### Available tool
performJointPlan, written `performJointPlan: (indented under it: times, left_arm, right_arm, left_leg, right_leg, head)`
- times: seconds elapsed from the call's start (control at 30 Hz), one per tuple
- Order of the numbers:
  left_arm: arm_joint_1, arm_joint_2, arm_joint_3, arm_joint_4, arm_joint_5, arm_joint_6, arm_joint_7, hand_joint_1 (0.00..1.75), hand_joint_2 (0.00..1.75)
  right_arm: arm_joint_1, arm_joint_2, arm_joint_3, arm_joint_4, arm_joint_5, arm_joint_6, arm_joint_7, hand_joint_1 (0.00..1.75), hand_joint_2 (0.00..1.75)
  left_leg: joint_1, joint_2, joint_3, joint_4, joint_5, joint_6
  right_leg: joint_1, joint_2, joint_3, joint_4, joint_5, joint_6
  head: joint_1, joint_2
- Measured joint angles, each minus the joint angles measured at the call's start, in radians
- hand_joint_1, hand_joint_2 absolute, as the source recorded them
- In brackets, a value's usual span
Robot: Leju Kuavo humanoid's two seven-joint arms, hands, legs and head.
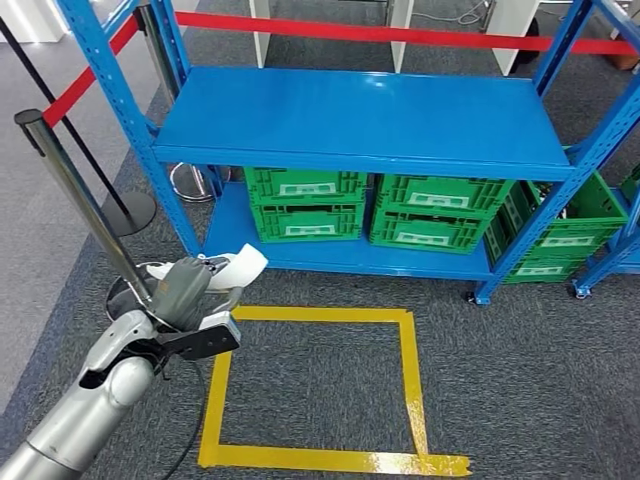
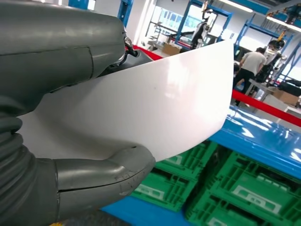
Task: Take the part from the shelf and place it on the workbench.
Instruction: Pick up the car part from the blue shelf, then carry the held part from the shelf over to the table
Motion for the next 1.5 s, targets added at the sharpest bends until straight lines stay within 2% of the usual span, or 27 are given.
performJointPlan:
  times: [0.03,0.1,0.17,0.23,0.27,0.33,0.37,0.43,0.5,0.53,0.6,0.67,0.73,0.8,0.87,0.93,1.0,1.03,1.07,1.1,1.17,1.2,1.27,1.3,1.37,1.43,1.5]
  left_arm:
    - [0.001,0.000,0.000,0.000,0.000,0.000,0.000,1.75,1.75]
    - [0.002,0.000,-0.001,0.000,0.000,0.000,0.000,1.75,1.75]
    - [0.002,0.000,-0.001,0.000,0.000,0.000,0.000,1.75,1.75]
    - [0.002,0.000,0.000,0.000,0.000,0.000,0.000,1.75,1.75]
    - [0.001,0.000,0.000,0.000,0.000,0.000,0.000,1.75,1.75]
    - [0.002,0.001,0.000,0.000,0.000,0.001,0.000,1.75,1.75]
    - [0.003,0.001,0.000,0.000,0.000,0.001,0.000,1.75,1.75]
    - [0.004,0.002,0.000,0.001,0.000,0.000,0.000,1.75,1.75]
    - [0.004,0.003,0.000,0.001,0.000,0.000,0.000,1.75,1.75]
    - [0.005,0.003,0.000,0.001,0.000,0.000,0.000,1.75,1.75]
    - [0.006,0.003,0.000,0.001,0.000,0.000,0.000,1.75,1.75]
    - [0.005,0.003,0.000,0.001,0.000,0.000,0.000,1.75,1.75]
    - [0.003,0.003,0.000,0.000,0.000,0.000,0.000,1.75,1.75]
    - [0.002,0.003,0.001,0.000,0.000,0.001,0.000,1.75,1.75]
    - [0.000,0.003,0.001,0.000,0.000,0.001,0.000,1.75,1.75]
    - [-0.001,0.001,0.000,0.000,0.000,0.000,0.000,1.75,1.75]
    - [-0.002,0.000,0.000,0.000,0.000,0.000,0.000,1.75,1.75]
    - [-0.001,0.000,0.000,0.001,0.000,0.000,0.000,1.75,1.75]
    - [-0.001,0.000,0.000,0.001,0.000,0.000,0.000,1.75,1.75]
    - [0.000,0.000,-0.001,0.001,0.000,0.000,0.000,1.75,1.75]
    - [0.000,0.000,-0.001,0.000,0.000,0.000,0.000,1.75,1.75]
    - [0.000,0.000,-0.001,0.000,0.000,0.000,0.000,1.75,1.75]
    - [-0.001,0.000,0.000,0.000,0.000,0.001,0.000,1.75,1.75]
    - [-0.002,0.000,0.000,0.000,0.000,0.001,0.000,1.75,1.75]
    - [-0.002,0.001,0.001,0.000,0.000,0.001,0.000,1.75,1.75]
    - [0.001,0.002,0.001,0.001,0.000,0.001,0.000,1.75,1.75]
    - [0.002,0.002,0.001,0.001,0.000,0.000,0.000,1.75,1.75]
  right_arm:
    - [0.000,0.000,0.000,0.000,0.000,0.000,0.000,0.00,1.75]
    - [-0.001,0.000,0.000,0.000,0.000,-0.001,0.000,0.00,1.75]
    - [-0.002,0.000,0.000,0.000,0.000,-0.001,0.000,0.00,1.75]
    - [-0.004,0.000,0.000,0.000,0.000,-0.001,-0.001,0.00,1.75]
    - [-0.004,0.000,0.001,0.000,0.000,-0.001,-0.001,0.00,1.75]
    - [-0.001,0.000,0.000,0.000,0.000,-0.001,-0.002,0.00,1.75]
    - [0.000,0.000,0.000,0.000,0.000,-0.001,-0.001,0.00,1.75]
    - [-0.001,0.000,0.000,0.000,0.000,-0.001,-0.001,0.00,1.75]
    - [-0.002,0.000,0.000,0.000,0.000,-0.002,-0.001,0.00,1.75]
    - [-0.003,-0.001,0.000,0.000,0.000,-0.002,-0.001,0.00,1.75]
    - [-0.003,-0.001,0.000,0.000,0.000,-0.001,-0.001,0.00,1.75]
    - [-0.003,-0.001,0.001,0.000,0.000,-0.001,-0.001,0.00,1.75]
    - [-0.004,-0.001,0.001,0.000,0.000,0.000,-0.001,0.00,1.75]
    - [-0.004,-0.001,0.001,0.000,0.000,0.000,-0.001,0.00,1.75]
    - [-0.002,-0.001,0.000,0.000,0.000,-0.001,-0.001,0.00,1.75]
    - [-0.002,-0.001,0.000,0.000,0.000,-0.001,-0.001,0.00,1.75]
    - [-0.002,-0.001,0.000,0.000,0.000,0.000,-0.001,0.00,1.75]
    - [-0.002,-0.001,0.000,0.000,0.000,0.000,-0.001,0.00,1.75]
    - [-0.002,-0.001,0.000,0.000,0.000,0.000,-0.001,0.00,1.75]
    - [-0.003,-0.001,0.000,0.000,0.000,0.000,-0.001,0.00,1.75]
    - [-0.004,-0.001,0.000,0.000,0.000,-0.001,-0.001,0.00,1.75]
    - [-0.004,-0.001,0.000,0.000,0.000,-0.001,-0.001,0.00,1.75]
    - [-0.003,-0.001,0.001,0.000,0.000,-0.001,-0.001,0.00,1.75]
    - [-0.003,-0.001,0.001,0.000,0.000,-0.001,-0.002,0.00,1.75]
    - [-0.002,0.000,0.001,0.000,0.000,-0.001,-0.002,0.00,1.75]
    - [-0.002,0.001,0.001,0.000,0.000,-0.001,-0.002,0.00,1.75]
    - [-0.001,0.000,0.000,0.000,0.000,-0.001,-0.002,0.00,1.75]
  left_leg:
    - [-0.002,0.000,-0.015,0.001,0.011,0.000]
    - [-0.003,0.000,-0.045,0.003,0.033,-0.003]
    - [-0.004,0.000,-0.071,0.007,0.052,-0.010]
    - [-0.006,0.000,-0.089,0.012,0.071,-0.019]
    - [-0.007,0.001,-0.095,0.012,0.081,-0.023]
    - [-0.006,0.000,-0.103,0.009,0.094,-0.033]
    - [-0.005,-0.002,-0.107,0.016,0.079,-0.039]
    - [-0.001,-0.004,-0.124,0.086,-0.001,-0.050]
    - [0.003,-0.005,-0.145,0.221,-0.092,-0.056]
    - [0.005,-0.005,-0.149,0.275,-0.112,-0.058]
    - [0.007,-0.005,-0.119,0.292,-0.090,-0.056]
    - [0.006,-0.006,-0.038,0.188,-0.052,-0.048]
    - [0.002,-0.008,0.032,0.074,-0.054,-0.039]
    - [-0.004,-0.009,0.050,0.033,-0.060,-0.033]
    - [-0.004,-0.006,0.042,0.018,-0.044,-0.021]
    - [0.000,-0.001,0.024,0.007,-0.022,-0.007]
    - [-0.002,0.000,-0.003,0.008,-0.001,-0.001]
    - [-0.003,0.001,-0.017,0.010,0.010,-0.001]
    - [-0.004,0.001,-0.032,0.011,0.021,-0.002]
    - [-0.004,-0.001,-0.048,0.013,0.033,-0.004]
    - [-0.003,-0.009,-0.081,0.020,0.056,-0.011]
    - [-0.004,-0.016,-0.097,0.025,0.068,-0.017]
    - [-0.005,-0.026,-0.116,0.030,0.090,-0.027]
    - [-0.005,-0.033,-0.121,0.027,0.102,-0.032]
    - [-0.002,-0.047,-0.125,0.020,0.119,-0.043]
    - [0.001,-0.044,-0.137,0.054,0.067,-0.055]
    - [0.007,-0.030,-0.158,0.163,-0.040,-0.066]
  right_leg:
    - [0.000,0.000,-0.001,0.042,-0.010,0.001]
    - [0.000,0.000,0.040,0.033,0.031,0.002]
    - [0.000,0.000,0.140,-0.091,0.076,-0.001]
    - [0.002,0.002,0.225,-0.221,0.072,-0.006]
    - [0.004,0.004,0.242,-0.253,0.064,-0.009]
    - [0.003,0.003,0.233,-0.265,0.072,-0.016]
    - [0.002,0.001,0.226,-0.265,0.080,-0.023]
    - [0.000,-0.003,0.212,-0.263,0.096,-0.039]
    - [0.003,-0.004,0.191,-0.254,0.109,-0.048]
    - [0.005,-0.004,0.177,-0.247,0.115,-0.049]
    - [0.007,-0.005,0.147,-0.229,0.123,-0.048]
    - [0.007,-0.005,0.121,-0.211,0.129,-0.046]
    - [0.008,-0.004,0.104,-0.201,0.138,-0.038]
    - [0.006,-0.004,0.096,-0.202,0.154,-0.026]
    - [0.002,-0.003,0.086,-0.200,0.151,-0.016]
    - [0.002,0.000,0.062,-0.149,0.085,-0.010]
    - [0.001,0.001,0.034,-0.038,-0.007,-0.005]
    - [0.001,0.001,0.027,0.015,-0.029,-0.003]
    - [0.001,0.001,0.030,0.050,-0.024,-0.001]
    - [0.001,0.001,0.044,0.059,0.003,-0.001]
    - [0.000,0.013,0.114,-0.011,0.070,-0.004]
    - [0.000,0.031,0.168,-0.084,0.076,-0.007]
    - [0.000,0.060,0.248,-0.212,0.046,-0.015]
    - [0.003,0.062,0.263,-0.244,0.033,-0.020]
    - [0.003,0.041,0.251,-0.252,0.042,-0.034]
    - [0.000,0.018,0.236,-0.254,0.060,-0.050]
    - [0.002,-0.005,0.218,-0.253,0.079,-0.058]
  head:
    - [0.000,0.000]
    - [0.000,0.000]
    - [0.001,0.000]
    - [0.000,0.000]
    - [-0.001,0.000]
    - [-0.001,0.000]
    - [-0.001,0.000]
    - [-0.004,0.000]
    - [-0.006,0.000]
    - [-0.006,0.000]
    - [-0.006,0.000]
    - [-0.007,0.000]
    - [-0.006,0.000]
    - [-0.006,0.000]
    - [-0.006,0.000]
    - [-0.002,0.000]
    - [0.002,0.000]
    - [0.003,0.000]
    - [0.003,0.000]
    - [0.004,0.000]
    - [0.003,0.000]
    - [0.004,0.000]
    - [0.002,0.000]
    - [0.002,0.000]
    - [0.000,0.000]
    - [-0.004,0.000]
    - [-0.009,0.000]
